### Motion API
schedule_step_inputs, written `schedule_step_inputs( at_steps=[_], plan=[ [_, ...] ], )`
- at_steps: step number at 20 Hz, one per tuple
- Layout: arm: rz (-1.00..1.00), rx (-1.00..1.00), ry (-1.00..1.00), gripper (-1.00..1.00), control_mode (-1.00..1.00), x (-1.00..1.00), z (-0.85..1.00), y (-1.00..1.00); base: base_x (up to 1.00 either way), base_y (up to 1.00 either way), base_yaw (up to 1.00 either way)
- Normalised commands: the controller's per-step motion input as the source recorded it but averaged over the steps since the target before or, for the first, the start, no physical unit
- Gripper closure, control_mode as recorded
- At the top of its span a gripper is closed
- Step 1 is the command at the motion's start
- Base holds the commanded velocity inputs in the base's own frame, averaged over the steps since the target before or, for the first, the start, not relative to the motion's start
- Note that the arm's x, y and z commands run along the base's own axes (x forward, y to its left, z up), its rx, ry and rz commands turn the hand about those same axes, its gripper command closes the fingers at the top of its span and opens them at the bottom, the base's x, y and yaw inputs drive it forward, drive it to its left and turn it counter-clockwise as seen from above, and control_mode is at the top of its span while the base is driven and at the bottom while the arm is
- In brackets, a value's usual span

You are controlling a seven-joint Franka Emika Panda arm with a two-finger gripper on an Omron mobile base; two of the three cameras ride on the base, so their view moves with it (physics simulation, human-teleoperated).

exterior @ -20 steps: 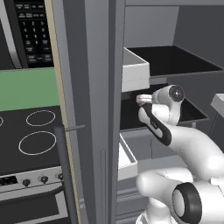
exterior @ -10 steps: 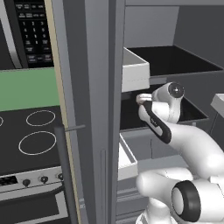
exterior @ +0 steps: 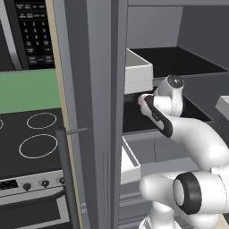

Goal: Pick the egg and butter from the fridge and place them by the bowl for mixing.

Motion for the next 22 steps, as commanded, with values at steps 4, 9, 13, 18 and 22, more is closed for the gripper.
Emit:
schedule_step_inputs(
  at_steps=[4, 9, 13, 18, 22],
  plan=[
    [0.00, 0.00, 0.00, -1.00, -1.00, 0.00, -0.01, 0.00, 0.00, 0.00, 0.00],
    [0.00, 0.00, 0.00, -1.00, -1.00, 0.07, -0.18, 0.00, 0.00, 0.00, 0.00],
    [0.00, 0.00, 0.00, -1.00, -1.00, 0.09, -0.24, 0.00, 0.00, 0.00, 0.00],
    [0.00, 0.00, -0.02, -1.00, -1.00, 0.09, -0.04, 0.00, 0.00, 0.00, 0.00],
    [0.00, 0.00, 0.00, -1.00, -1.00, 0.25, 0.00, 0.00, 0.00, 0.00, 0.00]
  ],
)
